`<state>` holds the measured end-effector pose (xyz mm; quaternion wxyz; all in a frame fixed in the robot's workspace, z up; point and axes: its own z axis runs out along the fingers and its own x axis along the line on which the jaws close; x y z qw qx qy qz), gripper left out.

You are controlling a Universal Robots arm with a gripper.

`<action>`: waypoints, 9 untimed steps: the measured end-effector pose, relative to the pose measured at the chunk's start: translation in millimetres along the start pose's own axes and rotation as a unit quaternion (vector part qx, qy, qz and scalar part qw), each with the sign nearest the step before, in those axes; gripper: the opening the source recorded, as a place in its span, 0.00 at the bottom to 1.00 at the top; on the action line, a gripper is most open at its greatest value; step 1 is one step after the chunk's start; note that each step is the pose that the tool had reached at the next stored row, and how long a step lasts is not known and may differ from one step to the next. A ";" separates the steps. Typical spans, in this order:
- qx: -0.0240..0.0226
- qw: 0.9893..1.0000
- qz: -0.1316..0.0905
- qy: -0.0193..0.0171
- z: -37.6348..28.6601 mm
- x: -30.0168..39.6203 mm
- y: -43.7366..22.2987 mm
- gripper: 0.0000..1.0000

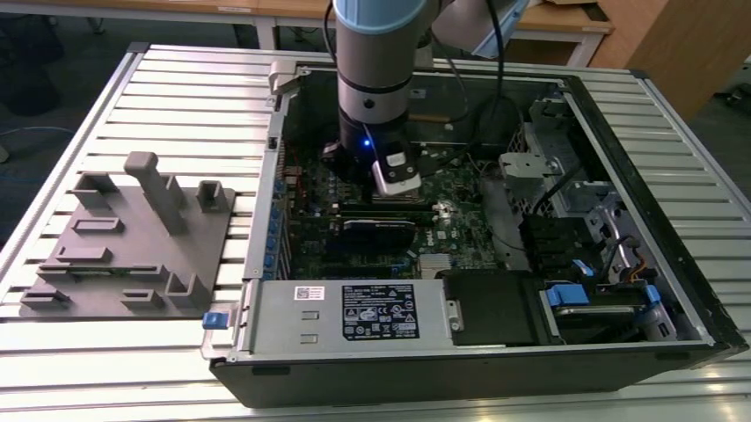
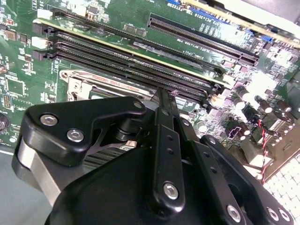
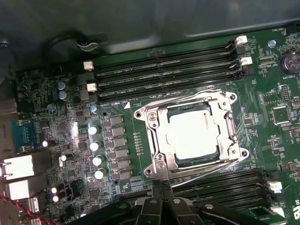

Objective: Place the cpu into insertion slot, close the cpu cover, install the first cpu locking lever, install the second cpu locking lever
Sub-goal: 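Install the second cpu locking lever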

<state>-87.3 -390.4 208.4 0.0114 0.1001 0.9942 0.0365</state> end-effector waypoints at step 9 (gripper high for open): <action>-0.002 1.000 0.000 0.000 2.8 3.6 -0.9 0.10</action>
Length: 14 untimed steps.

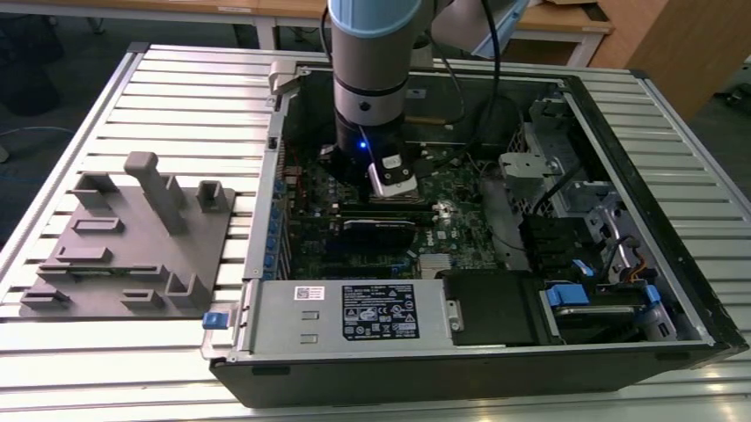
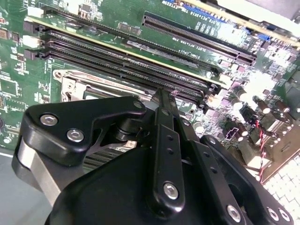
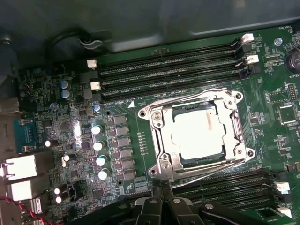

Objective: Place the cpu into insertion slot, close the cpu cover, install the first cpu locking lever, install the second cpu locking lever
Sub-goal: 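Install the second cpu locking lever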

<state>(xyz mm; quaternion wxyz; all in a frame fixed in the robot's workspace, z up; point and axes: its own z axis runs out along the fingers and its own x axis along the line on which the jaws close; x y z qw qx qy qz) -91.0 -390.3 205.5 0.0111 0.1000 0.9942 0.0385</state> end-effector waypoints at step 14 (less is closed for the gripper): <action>-0.032 0.999 0.001 0.006 4.4 0.2 -0.3 0.10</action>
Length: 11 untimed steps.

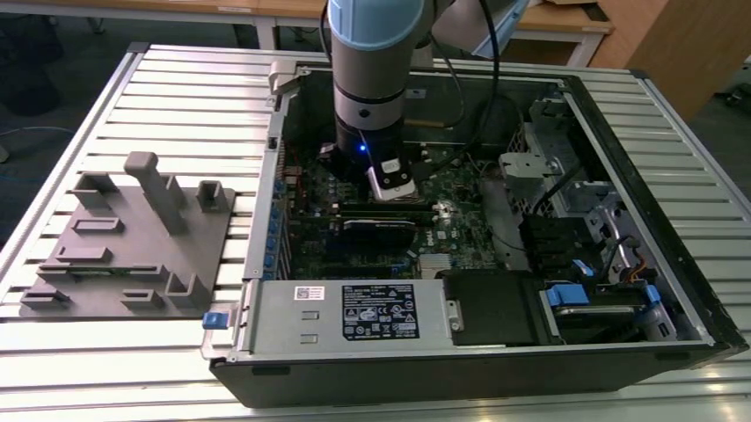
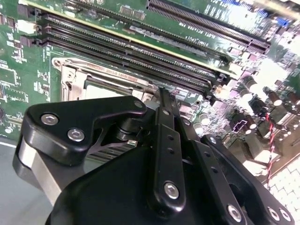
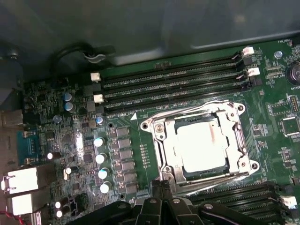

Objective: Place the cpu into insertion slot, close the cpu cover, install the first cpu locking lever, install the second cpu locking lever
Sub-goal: 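Install the second cpu locking lever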

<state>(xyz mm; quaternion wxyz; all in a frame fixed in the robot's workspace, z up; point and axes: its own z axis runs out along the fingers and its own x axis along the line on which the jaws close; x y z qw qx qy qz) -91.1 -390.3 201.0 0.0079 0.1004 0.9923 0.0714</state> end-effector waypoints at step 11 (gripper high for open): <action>-0.006 1.000 0.000 0.001 1.7 -0.1 -0.6 0.10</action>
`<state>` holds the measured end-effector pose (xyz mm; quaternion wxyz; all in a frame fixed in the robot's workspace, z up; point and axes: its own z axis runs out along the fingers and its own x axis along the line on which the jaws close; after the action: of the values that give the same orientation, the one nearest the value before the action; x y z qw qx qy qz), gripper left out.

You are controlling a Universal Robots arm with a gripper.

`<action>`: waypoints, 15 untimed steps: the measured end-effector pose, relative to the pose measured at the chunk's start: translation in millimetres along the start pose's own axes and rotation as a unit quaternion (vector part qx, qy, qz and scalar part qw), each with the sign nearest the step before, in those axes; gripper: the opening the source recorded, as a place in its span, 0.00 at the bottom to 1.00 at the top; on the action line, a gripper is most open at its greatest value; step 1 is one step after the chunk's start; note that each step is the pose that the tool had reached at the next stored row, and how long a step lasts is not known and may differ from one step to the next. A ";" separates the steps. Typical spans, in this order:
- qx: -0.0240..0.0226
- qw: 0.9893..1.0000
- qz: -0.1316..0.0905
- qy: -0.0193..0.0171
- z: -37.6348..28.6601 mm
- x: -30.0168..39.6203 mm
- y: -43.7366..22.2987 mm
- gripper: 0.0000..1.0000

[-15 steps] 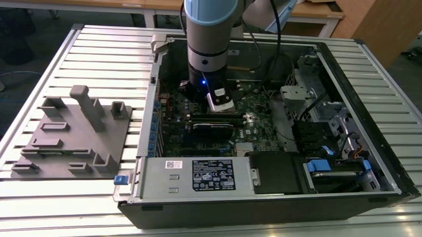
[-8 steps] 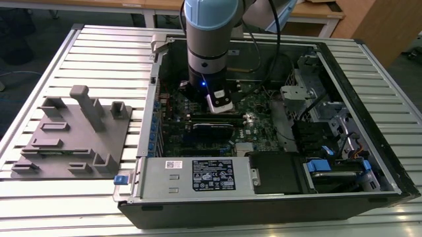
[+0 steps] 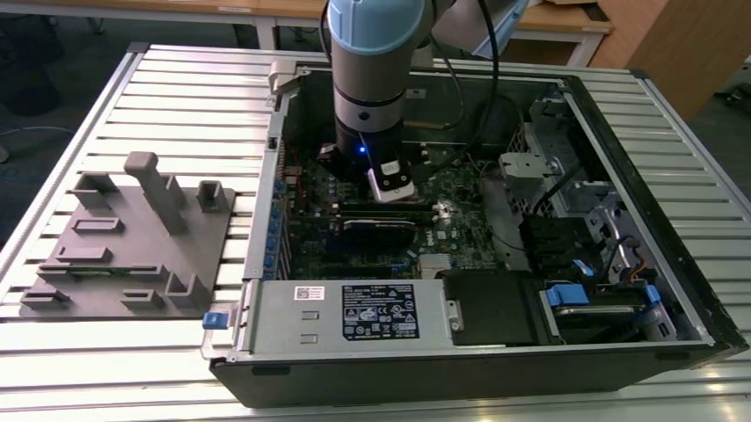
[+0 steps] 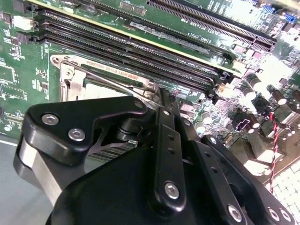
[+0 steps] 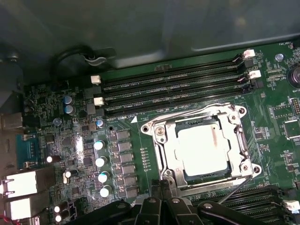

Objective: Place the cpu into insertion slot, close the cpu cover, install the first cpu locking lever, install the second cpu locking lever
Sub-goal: 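Install the second cpu locking lever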

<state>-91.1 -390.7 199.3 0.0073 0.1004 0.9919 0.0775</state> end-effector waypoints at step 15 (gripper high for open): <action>0.000 1.000 0.000 0.000 -30.5 0.0 4.8 0.10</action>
<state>-91.1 -390.7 230.1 0.0073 0.1005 0.9919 0.0775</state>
